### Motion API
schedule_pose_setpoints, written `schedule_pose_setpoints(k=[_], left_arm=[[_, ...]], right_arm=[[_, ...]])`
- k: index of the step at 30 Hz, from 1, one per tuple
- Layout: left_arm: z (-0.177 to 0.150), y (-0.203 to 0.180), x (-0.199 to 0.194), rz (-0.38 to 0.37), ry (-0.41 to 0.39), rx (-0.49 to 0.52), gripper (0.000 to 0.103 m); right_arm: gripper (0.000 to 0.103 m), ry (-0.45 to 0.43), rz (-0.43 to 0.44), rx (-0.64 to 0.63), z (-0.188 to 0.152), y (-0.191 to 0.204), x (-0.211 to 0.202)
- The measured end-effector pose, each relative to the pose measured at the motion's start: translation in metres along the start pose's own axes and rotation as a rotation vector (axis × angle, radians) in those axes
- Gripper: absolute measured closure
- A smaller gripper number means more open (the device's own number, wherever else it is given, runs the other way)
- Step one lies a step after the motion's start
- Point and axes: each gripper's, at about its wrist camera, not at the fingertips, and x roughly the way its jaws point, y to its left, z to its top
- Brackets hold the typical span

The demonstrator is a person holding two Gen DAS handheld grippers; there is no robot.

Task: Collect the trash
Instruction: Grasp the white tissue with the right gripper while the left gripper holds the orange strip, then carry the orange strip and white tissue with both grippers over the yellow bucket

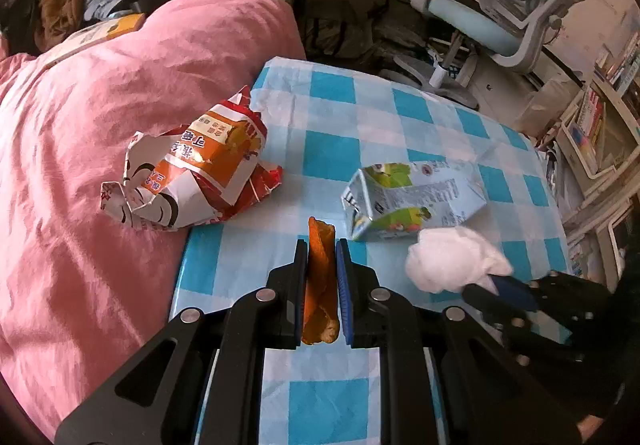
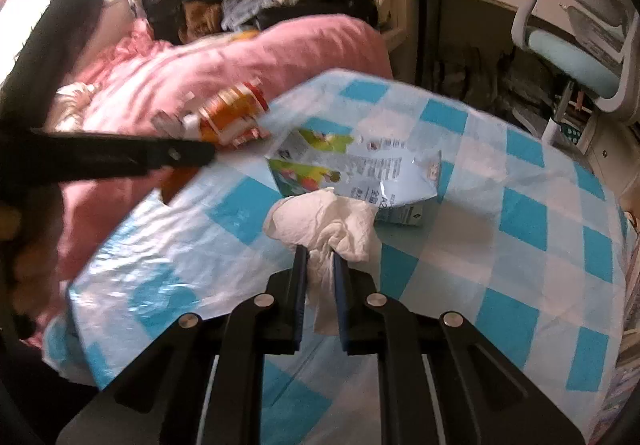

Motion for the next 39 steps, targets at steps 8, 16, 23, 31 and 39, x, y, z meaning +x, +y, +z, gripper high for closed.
schedule_pose_setpoints(k=[8, 16, 23, 31, 39], left_arm=[[-0.016, -0.017, -0.019, 0.031, -0.036, 0.049, 0.089], [-0.039, -0.029, -0.041, 0.041, -0.072, 0.082, 0.089], [-0.066, -0.040, -0.071, 0.056, -0.118, 0.121, 0.089], [-0.099, -0.056, -0.097, 0.037, -0.149, 0.131, 0.089], [-0.138, -0.065, -0.106, 0.052, -0.135, 0.128, 0.089]], right_arm=[[0.089, -0.040, 0.025, 0.026, -0.008, 0.001, -0.036], [0.089, -0.049, 0.028, 0.037, -0.030, 0.002, -0.064], [0.089, -0.057, 0.056, 0.046, -0.065, 0.011, -0.088], [0.088, -0.039, 0.096, 0.022, -0.104, 0.036, -0.106], [0.086, 0.016, 0.168, -0.082, -0.140, 0.071, -0.119]])
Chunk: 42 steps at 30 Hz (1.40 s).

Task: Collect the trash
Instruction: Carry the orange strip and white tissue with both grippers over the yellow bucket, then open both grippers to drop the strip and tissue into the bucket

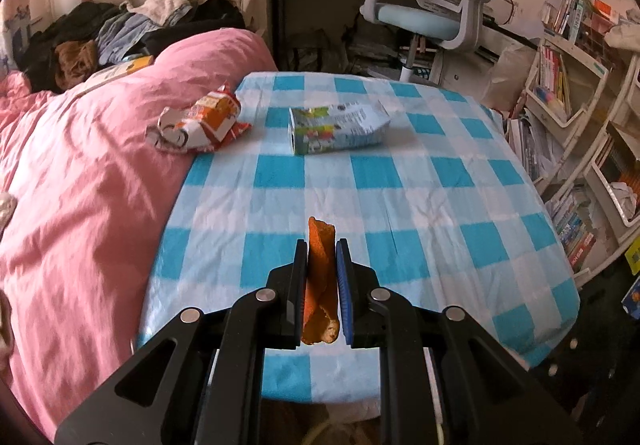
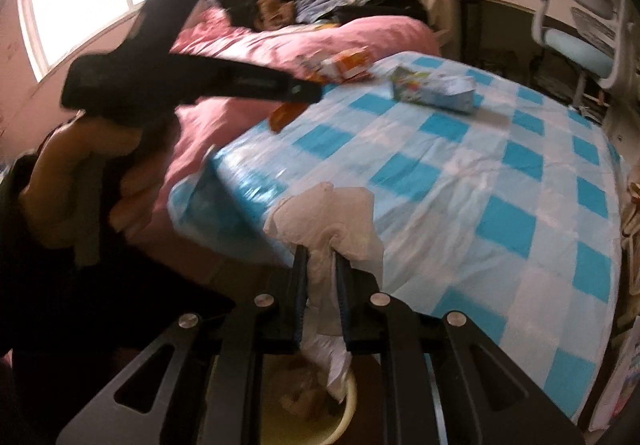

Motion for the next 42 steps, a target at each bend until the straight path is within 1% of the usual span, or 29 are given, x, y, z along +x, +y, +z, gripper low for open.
schedule_pose_setpoints(k=[4, 8, 12, 13, 14, 16, 17, 20, 23, 24, 25, 26, 28, 31, 32, 33, 35, 36, 38, 42], left_arm=[[-0.021, -0.006, -0.003, -0.007, 0.028, -0.009, 0.089], [-0.048, -0.013, -0.004, -0.015, 0.075, -0.018, 0.089], [-0.077, -0.021, -0.005, -0.018, 0.126, -0.015, 0.089], [-0.082, -0.023, -0.004, -0.021, 0.138, -0.016, 0.089], [-0.090, -0.025, -0.004, -0.026, 0.157, -0.018, 0.089], [-0.104, -0.027, -0.001, -0.028, 0.199, -0.025, 0.089], [-0.110, -0.028, 0.002, -0.030, 0.227, -0.027, 0.089], [-0.137, -0.032, 0.014, -0.043, 0.351, -0.029, 0.089], [-0.158, -0.034, 0.018, -0.048, 0.433, -0.032, 0.088], [-0.161, -0.034, 0.016, -0.051, 0.440, -0.034, 0.084], [-0.164, -0.034, 0.013, -0.046, 0.437, -0.040, 0.077], [-0.165, -0.033, 0.010, -0.043, 0.427, -0.046, 0.074], [-0.163, -0.029, 0.002, -0.048, 0.385, -0.072, 0.064], [-0.150, -0.024, -0.011, -0.027, 0.284, -0.096, 0.060], [-0.142, -0.023, -0.014, -0.019, 0.244, -0.100, 0.057], [-0.136, -0.023, -0.016, -0.020, 0.219, -0.099, 0.054], [-0.120, -0.023, -0.022, -0.028, 0.160, -0.102, 0.051], [-0.111, -0.022, -0.024, -0.033, 0.128, -0.109, 0.048], [-0.094, -0.019, -0.021, -0.040, 0.108, -0.117, 0.044], [-0.072, -0.013, -0.013, -0.047, 0.106, -0.139, 0.044]], right_arm=[[0.086, 0.046, 0.022, -0.034, -0.018, 0.017, -0.001], [0.086, 0.102, 0.045, -0.066, -0.035, 0.033, 0.001], [0.086, 0.180, 0.056, -0.100, -0.056, 0.050, 0.008], [0.085, 0.197, 0.054, -0.109, -0.059, 0.052, 0.009], [0.082, 0.213, 0.048, -0.119, -0.063, 0.055, 0.010], [0.067, 0.237, 0.033, -0.122, -0.071, 0.057, 0.011], [0.066, 0.243, 0.024, -0.117, -0.074, 0.056, 0.010], [0.062, 0.255, -0.007, -0.093, -0.082, 0.053, 0.007], [0.062, 0.262, -0.034, -0.069, -0.087, 0.047, 0.004], [0.062, 0.265, -0.042, -0.064, -0.089, 0.046, 0.005], [0.062, 0.270, -0.048, -0.060, -0.090, 0.045, 0.006], [0.062, 0.273, -0.051, -0.058, -0.091, 0.044, 0.007], [0.061, 0.283, -0.054, -0.045, -0.093, 0.041, 0.012], [0.060, 0.323, -0.047, 0.003, -0.094, 0.032, 0.031], [0.060, 0.342, -0.048, 0.013, -0.094, 0.030, 0.039], [0.060, 0.360, -0.050, 0.018, -0.096, 0.027, 0.048], [0.060, 0.404, -0.079, 0.020, -0.100, 0.023, 0.072], [0.060, 0.433, -0.112, 0.015, -0.104, 0.021, 0.086], [0.060, 0.460, -0.137, 0.012, -0.108, 0.019, 0.101], [0.060, 0.507, -0.178, 0.004, -0.114, 0.012, 0.132]])
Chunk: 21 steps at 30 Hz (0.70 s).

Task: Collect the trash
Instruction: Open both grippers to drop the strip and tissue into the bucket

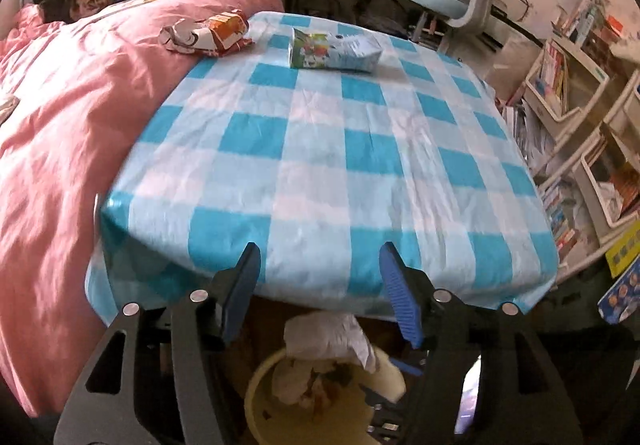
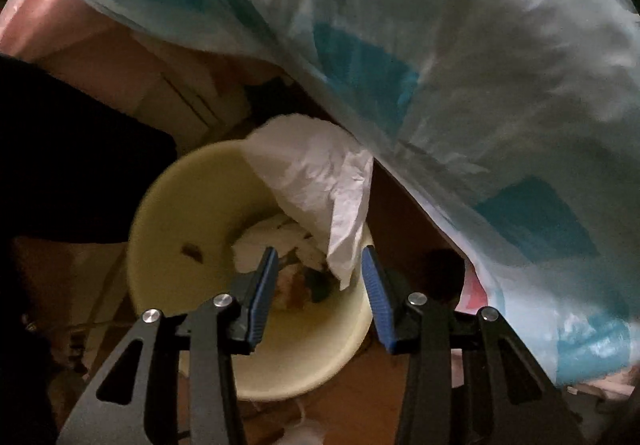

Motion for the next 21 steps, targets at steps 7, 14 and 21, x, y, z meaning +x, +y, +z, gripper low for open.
schedule_pose_setpoints(k=[7, 14, 21], left_arm=[[0.003, 0.015, 0.008, -0.047, 0.022, -0.071, 0.043], [0.004, 0.018, 0.005, -0.068, 0.010, -0.094, 0.043], [0.004, 0.025, 0.005, -0.069, 0.012, -0.123, 0.043]], right_arm=[[0.059, 0.021, -0.004, -0.006, 0.014, 0.004, 0.041], [0.071, -0.016, -0.015, -0.073, 0.014, 0.019, 0.049], [0.101, -0.036, 0.037, -0.122, 0.005, 0.028, 0.042]])
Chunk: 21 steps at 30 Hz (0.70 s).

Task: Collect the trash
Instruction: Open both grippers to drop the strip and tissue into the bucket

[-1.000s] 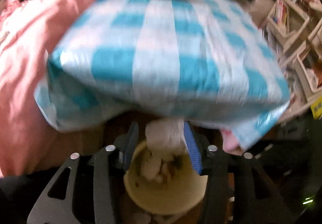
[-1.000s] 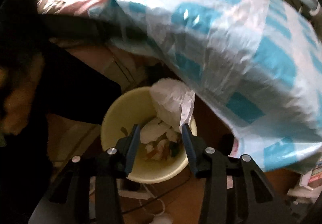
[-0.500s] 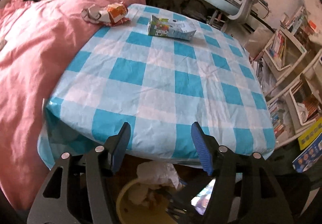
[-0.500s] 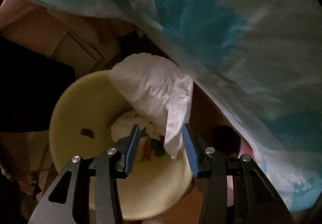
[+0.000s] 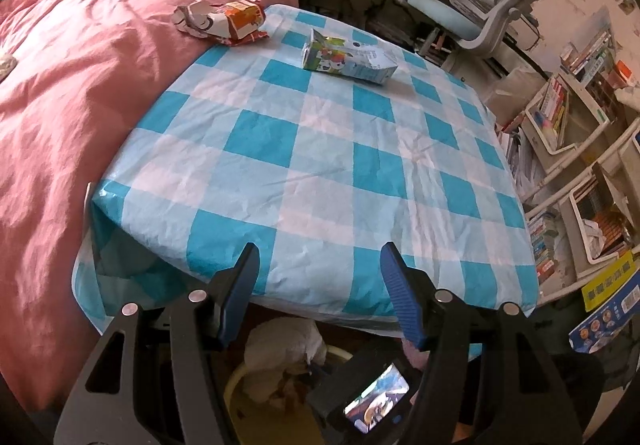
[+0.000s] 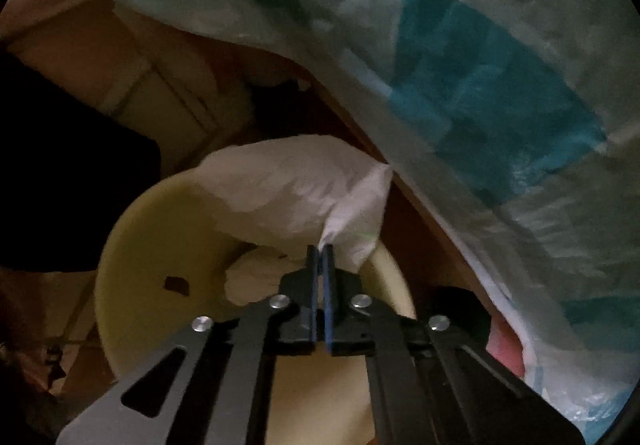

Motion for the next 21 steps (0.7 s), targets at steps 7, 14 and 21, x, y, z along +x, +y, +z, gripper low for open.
schedule_pose_setpoints(k=[7, 14, 21], left_arm=[[0.001, 0.012, -0.005, -0.018, -0.005, -0.049, 0.043], [0.001, 0.016, -0.012, -0.032, -0.019, -0.062, 0.043], [0.004, 0.015, -0.009, -0.032, -0.011, -0.053, 0.042]], right_arm=[[0.101, 0.085, 0.068, -0.119, -0.025, 0.025, -0.005], [0.023, -0.106, -0.029, 0.113, -0.011, -0.017, -0.030], [0.028, -0.040, -0.006, 0.037, -0.004, 0.003, -0.017]])
